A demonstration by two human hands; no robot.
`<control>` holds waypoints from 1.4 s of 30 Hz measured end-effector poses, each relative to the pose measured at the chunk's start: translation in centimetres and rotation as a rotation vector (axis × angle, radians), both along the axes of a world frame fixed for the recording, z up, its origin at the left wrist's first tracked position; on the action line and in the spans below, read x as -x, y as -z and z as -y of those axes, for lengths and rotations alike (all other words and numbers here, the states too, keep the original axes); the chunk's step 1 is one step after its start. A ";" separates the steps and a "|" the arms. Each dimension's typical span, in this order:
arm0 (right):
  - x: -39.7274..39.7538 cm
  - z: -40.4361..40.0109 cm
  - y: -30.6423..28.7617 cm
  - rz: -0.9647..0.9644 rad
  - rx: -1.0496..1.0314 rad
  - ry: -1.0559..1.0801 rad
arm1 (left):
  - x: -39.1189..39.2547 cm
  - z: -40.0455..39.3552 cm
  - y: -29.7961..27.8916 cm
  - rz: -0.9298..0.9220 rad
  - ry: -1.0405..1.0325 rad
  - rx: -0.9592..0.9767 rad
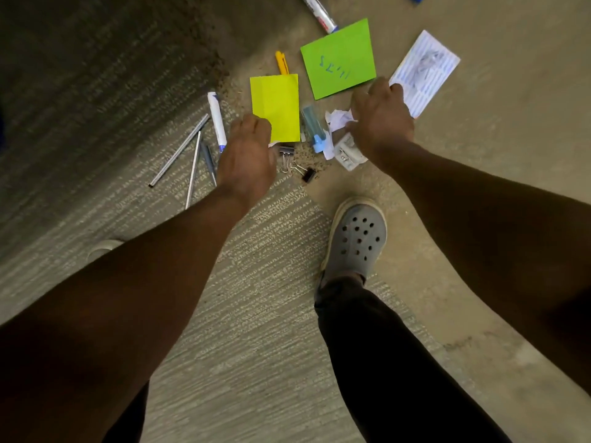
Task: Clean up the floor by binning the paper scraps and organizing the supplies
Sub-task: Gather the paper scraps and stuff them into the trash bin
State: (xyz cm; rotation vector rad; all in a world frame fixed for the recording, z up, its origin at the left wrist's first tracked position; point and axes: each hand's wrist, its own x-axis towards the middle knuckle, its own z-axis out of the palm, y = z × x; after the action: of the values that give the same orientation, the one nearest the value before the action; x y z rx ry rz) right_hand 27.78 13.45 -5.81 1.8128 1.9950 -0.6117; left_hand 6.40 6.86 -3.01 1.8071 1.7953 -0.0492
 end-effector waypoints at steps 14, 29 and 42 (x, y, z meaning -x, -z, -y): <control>-2.6 -0.3 -2.8 -0.402 -0.142 0.638 | -5.3 -0.9 -0.9 0.155 0.118 0.052; -6.2 -3.1 -0.7 -0.290 -0.105 0.617 | -7.9 -2.7 1.6 -0.257 0.461 0.102; -6.5 -1.4 -3.0 -0.307 -0.018 0.815 | -5.9 -0.9 -0.9 0.239 -0.232 0.004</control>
State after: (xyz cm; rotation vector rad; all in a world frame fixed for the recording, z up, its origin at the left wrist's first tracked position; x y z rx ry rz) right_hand 34.24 14.85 -2.86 2.6633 1.3362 -1.1532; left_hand 12.27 7.78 -2.15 1.5195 1.8146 0.2430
